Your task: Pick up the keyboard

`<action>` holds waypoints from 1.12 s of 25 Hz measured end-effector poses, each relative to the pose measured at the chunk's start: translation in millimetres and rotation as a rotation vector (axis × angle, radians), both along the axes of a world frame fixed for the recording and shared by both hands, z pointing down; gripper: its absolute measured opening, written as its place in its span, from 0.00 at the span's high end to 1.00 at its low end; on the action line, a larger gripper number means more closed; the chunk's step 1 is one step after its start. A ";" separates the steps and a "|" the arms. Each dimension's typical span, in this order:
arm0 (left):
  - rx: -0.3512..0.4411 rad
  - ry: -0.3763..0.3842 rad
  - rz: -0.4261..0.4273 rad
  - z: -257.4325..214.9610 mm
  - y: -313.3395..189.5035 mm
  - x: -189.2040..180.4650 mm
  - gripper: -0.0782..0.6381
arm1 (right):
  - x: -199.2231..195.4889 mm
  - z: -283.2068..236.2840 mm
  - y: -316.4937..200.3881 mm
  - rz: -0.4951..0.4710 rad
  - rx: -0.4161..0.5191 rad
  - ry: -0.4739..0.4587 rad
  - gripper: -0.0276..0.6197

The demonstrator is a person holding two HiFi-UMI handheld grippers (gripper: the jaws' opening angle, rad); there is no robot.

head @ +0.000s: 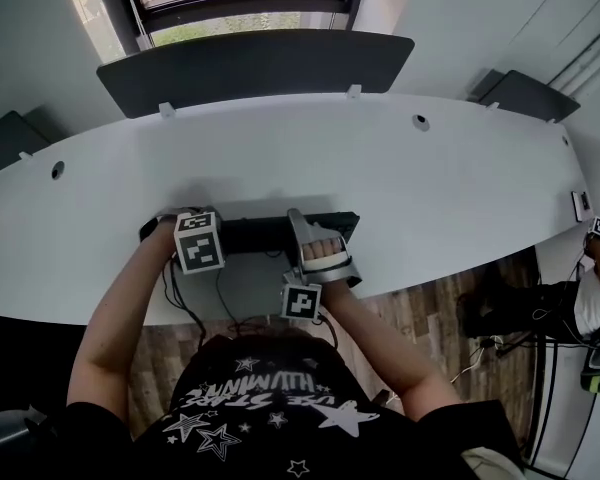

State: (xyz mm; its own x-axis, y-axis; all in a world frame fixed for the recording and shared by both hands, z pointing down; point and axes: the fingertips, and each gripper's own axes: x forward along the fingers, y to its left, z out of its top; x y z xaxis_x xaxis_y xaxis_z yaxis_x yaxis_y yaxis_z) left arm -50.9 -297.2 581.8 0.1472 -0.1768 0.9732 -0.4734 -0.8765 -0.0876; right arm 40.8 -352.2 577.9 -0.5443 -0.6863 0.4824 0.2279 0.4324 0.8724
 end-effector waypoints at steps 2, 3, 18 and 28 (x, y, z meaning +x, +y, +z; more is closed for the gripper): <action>-0.043 0.009 -0.014 -0.2 2.2 1.1 0.69 | -0.9 -2.6 0.2 -0.048 0.012 -0.020 0.07; -0.067 0.015 -0.022 -0.3 2.9 1.0 0.71 | -1.8 -3.6 -0.8 -0.065 0.012 -0.026 0.07; -0.175 0.167 -0.230 -7.5 31.2 -33.7 0.79 | -25.8 -34.9 -1.6 -0.064 -0.333 -0.351 0.07; -0.082 0.547 -0.418 -46.9 82.1 -96.5 0.79 | -48.0 -130.7 33.7 0.029 -0.410 -0.710 0.07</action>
State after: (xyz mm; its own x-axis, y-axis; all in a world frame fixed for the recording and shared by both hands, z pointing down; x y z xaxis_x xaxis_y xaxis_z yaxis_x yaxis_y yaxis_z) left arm -147.4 -215.1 534.9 0.5560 -0.2544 0.7913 -0.7302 -0.6042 0.3189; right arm -7.2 -318.5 447.2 -0.7991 -0.5488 0.2455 -0.3353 0.7458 0.5757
